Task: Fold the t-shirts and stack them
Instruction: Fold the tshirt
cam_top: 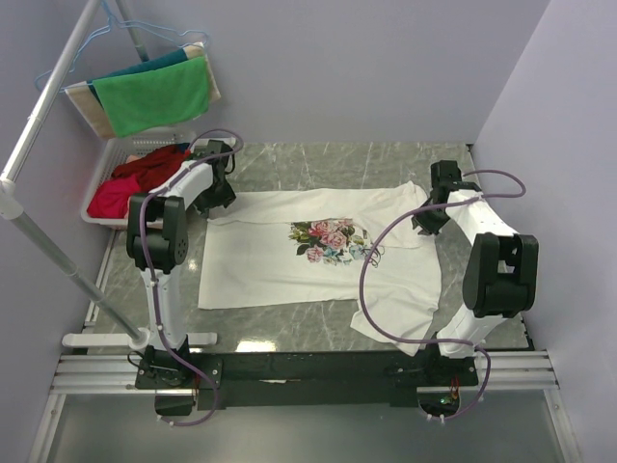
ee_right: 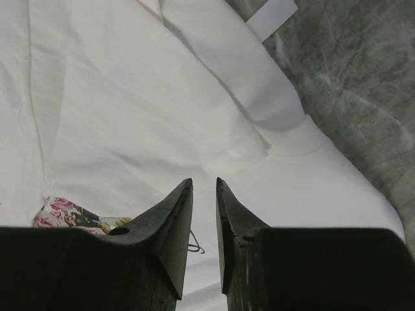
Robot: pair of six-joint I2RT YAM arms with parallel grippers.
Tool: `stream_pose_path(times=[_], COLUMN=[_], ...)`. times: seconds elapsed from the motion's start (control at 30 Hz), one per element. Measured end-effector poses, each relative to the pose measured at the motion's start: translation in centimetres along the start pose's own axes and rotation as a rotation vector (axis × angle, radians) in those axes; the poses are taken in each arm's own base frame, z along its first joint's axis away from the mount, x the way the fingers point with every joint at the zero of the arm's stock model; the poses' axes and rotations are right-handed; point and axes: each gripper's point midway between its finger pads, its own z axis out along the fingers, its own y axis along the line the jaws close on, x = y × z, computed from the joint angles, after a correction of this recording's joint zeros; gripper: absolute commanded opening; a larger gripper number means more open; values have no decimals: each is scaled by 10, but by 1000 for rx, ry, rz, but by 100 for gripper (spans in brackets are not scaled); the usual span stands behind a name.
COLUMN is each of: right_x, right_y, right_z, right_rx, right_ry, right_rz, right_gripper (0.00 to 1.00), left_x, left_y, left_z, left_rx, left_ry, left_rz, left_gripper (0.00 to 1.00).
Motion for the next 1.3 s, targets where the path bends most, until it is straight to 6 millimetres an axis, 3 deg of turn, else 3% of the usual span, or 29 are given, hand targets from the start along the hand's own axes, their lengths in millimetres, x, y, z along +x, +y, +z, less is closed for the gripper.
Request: stream_pose_path(times=[0.3, 0.43, 0.57, 0.7, 0.87, 1.3], right_x=[-11, -18, -35, -33, -16, -4], right_y=[5, 25, 61, 76, 72, 61], right_z=[-14, -9, 16, 45, 66, 77], right_rx=[-9, -53, -103, -120, -98, -13], right_ry=[-75, -62, -41, 6, 78, 162], right_rz=[-12, -24, -31, -40, -55, -72], right_gripper=[31, 36, 37, 37, 36, 30], left_x=[-18, -33, -48, -37, -19, -9], left_y=[-8, -26, -51, -61, -63, -61], left_z=[-22, -31, -31, -15, 5, 17], left_rx=[27, 77, 132, 142, 134, 104], left_ry=[-91, -128, -149, -115, -52, -16], left_rz=[-13, -24, -34, -16, 11, 26], left_gripper=[73, 73, 73, 72, 72, 71])
